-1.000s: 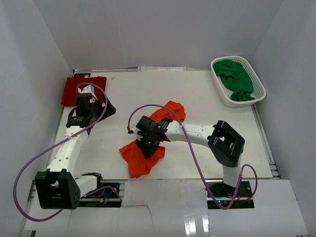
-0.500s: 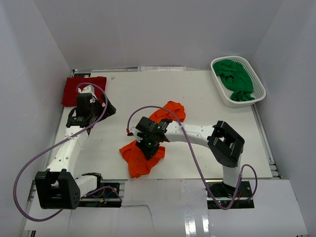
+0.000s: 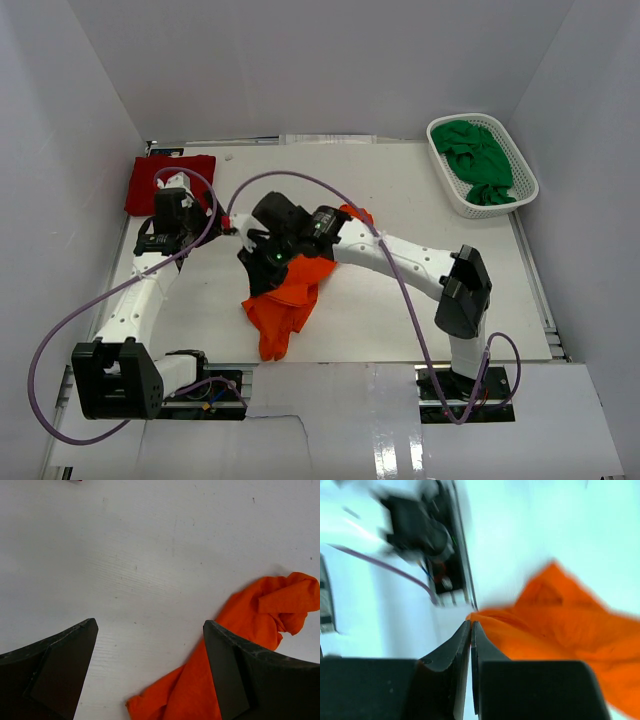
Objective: Fold and stack the t-shirts
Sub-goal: Flatten out the tshirt
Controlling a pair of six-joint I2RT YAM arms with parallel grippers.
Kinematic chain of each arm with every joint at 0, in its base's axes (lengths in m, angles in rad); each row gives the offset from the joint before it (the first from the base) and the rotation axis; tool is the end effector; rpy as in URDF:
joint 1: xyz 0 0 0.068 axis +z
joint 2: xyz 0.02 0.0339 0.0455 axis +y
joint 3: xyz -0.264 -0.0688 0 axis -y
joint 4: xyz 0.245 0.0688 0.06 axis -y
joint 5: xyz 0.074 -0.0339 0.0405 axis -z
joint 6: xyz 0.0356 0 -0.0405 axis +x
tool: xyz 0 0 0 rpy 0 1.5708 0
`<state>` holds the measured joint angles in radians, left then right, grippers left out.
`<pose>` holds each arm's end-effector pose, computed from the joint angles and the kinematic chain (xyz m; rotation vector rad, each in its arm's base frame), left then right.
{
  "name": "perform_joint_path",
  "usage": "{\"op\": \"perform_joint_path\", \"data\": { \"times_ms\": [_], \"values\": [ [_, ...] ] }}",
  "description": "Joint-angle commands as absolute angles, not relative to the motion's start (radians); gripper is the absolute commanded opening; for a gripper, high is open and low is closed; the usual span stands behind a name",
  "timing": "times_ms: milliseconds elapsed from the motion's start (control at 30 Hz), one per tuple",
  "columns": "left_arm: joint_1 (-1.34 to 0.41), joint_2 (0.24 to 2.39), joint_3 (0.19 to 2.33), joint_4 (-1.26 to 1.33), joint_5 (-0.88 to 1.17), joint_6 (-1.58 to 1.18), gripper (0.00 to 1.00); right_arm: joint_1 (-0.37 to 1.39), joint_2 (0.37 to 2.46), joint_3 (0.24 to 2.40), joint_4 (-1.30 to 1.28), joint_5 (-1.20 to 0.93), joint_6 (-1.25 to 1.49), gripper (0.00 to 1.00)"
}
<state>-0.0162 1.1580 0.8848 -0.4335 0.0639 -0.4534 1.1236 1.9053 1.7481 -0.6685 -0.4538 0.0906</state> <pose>0.2494 -0.0063 0.2759 -0.4648 2.2485 -0.3176 0.1718 0.3944 0.3059 -1.4743 2.1253 1.0628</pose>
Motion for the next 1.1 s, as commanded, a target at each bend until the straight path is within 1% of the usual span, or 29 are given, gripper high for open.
{"op": "perform_joint_path", "data": {
  "times_ms": [0,100,133,200,300,400,433,533,667,833,1000,1067],
  "values": [
    [-0.009,1.164,0.923,-0.442,0.083,-0.462,0.98,1.085,1.879,1.978,-0.715,-0.537,0.110,0.08],
    [-0.009,1.146,0.920,-0.437,0.074,-0.457,0.98,0.982,1.864,2.109,-0.722,-0.558,0.156,0.08],
    [-0.009,1.137,0.920,-0.437,0.069,-0.456,0.98,0.923,1.858,2.129,-0.723,-0.561,0.170,0.08],
    [-0.009,1.131,0.920,-0.439,0.061,-0.454,0.98,0.865,1.847,2.152,-0.723,-0.554,0.190,0.08],
    [-0.009,1.121,0.919,-0.439,0.057,-0.453,0.98,0.761,1.804,2.134,-0.727,-0.471,0.204,0.08],
    [-0.009,1.120,0.917,-0.439,0.058,-0.454,0.98,0.652,1.723,2.068,-0.726,-0.385,0.210,0.08],
    [-0.009,1.121,0.919,-0.437,0.061,-0.456,0.98,0.590,1.683,2.044,-0.726,-0.384,0.218,0.08],
    [-0.009,1.127,0.917,-0.425,0.097,-0.446,0.98,0.504,1.635,2.055,-0.764,-0.358,0.210,0.08],
    [-0.011,1.147,0.914,-0.399,0.201,-0.426,0.98,0.453,1.628,2.108,-0.859,-0.305,0.195,0.08],
    [-0.037,1.193,0.925,-0.376,0.313,-0.403,0.98,0.433,1.603,2.071,-0.862,-0.265,0.193,0.08],
    [-0.083,1.262,0.956,-0.379,0.383,-0.385,0.98,0.403,1.614,2.082,-0.868,-0.252,0.212,0.08],
    [-0.110,1.287,0.979,-0.393,0.382,-0.380,0.98,0.393,1.620,2.094,-0.888,-0.239,0.216,0.08]
  ]
}}
